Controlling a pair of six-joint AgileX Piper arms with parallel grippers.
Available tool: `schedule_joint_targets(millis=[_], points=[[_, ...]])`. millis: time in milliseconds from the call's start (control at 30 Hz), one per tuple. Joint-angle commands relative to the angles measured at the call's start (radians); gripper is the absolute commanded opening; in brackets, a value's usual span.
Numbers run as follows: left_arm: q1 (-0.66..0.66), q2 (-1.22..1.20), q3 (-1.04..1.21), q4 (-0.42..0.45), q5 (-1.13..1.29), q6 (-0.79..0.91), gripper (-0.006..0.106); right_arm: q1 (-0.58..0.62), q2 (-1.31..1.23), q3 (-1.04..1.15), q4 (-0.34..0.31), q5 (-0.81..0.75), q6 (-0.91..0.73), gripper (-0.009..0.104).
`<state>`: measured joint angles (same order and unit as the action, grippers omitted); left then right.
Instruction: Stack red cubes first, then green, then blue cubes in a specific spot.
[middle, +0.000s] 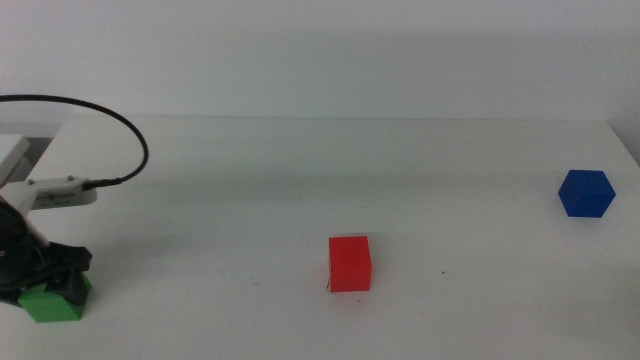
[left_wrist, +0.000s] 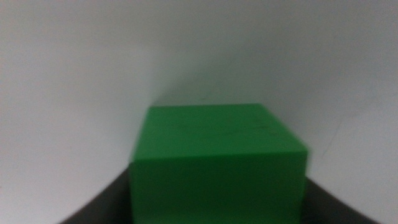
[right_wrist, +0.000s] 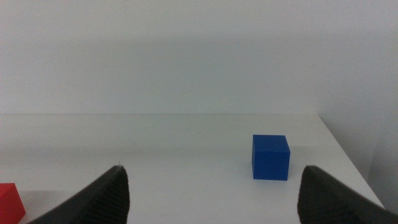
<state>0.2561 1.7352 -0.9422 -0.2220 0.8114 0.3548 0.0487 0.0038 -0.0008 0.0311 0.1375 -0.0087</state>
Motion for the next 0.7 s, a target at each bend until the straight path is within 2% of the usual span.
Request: schedule_joint_targets(millis=[0,100,133,167,300,400,533,667], points=[[-0.031,-0.007,-0.003,0.030,-0.012,-0.050,0.051,0.003,-0.004,0.001,-0.002,-0.011,-0.007,0.093],[-0.096,-0.043,-0.032,0.030,0.042,-0.144,0.030,0.003,-0.004,0.001,-0.002,-0.011,-0.007,0.093],[-0.195,-0.093,-0.076,0.050,0.085,-0.258,0.023,0.003,-0.004,0.001,-0.002,-0.011,-0.007,0.093],[-0.252,-0.112,-0.100,0.074,0.095,-0.320,0.020,0.003,-0.004,0.001,-0.002,-0.011,-0.007,0.093],[-0.591,-0.126,-0.268,0.208,0.148,-0.795,0.019,0.003,-0.004,0.001,-0.002,-0.011,-0.007,0.093],[-0.814,-0.059,-0.414,0.272,0.232,-1.006,0.019,0.003,-0.004,0.001,-0.002,-0.011,-0.007,0.093],[-0.962,0.091,-0.625,0.261,0.340,-1.070,0.019,0.003,-0.004,0.001,-0.002,-0.011,-0.007,0.093],[-1.016,0.201,-0.749,0.267,0.347,-1.105,0.019,0.003,-0.004,0.001,-0.002,-0.011,-0.007,0.093]])
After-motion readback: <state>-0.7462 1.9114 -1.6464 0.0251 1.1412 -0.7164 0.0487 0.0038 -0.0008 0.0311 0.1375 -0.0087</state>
